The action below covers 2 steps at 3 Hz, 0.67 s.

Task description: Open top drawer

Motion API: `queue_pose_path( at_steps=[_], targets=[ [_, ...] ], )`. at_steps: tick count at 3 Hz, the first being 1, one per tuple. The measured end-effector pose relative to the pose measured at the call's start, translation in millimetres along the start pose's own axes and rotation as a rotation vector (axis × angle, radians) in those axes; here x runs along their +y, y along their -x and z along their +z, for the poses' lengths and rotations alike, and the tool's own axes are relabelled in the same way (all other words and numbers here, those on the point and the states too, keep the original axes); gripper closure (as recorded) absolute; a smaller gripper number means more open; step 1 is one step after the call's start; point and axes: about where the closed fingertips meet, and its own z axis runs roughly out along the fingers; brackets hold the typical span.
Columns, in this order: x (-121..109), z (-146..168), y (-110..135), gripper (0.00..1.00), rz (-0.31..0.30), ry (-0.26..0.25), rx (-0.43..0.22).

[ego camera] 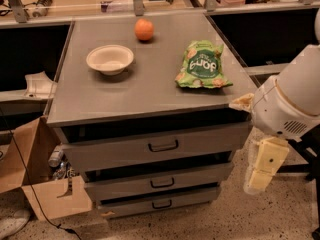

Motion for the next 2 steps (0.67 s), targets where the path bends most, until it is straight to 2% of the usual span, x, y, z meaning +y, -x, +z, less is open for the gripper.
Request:
queue_pose_path(
  at_steps=[1,2],
  targets=[
    [5,16,-2,0.0,0.02,0.003,-0.01],
    [-9,54,-13,0.0,0.062,-0.039,-0.003]
  ],
)
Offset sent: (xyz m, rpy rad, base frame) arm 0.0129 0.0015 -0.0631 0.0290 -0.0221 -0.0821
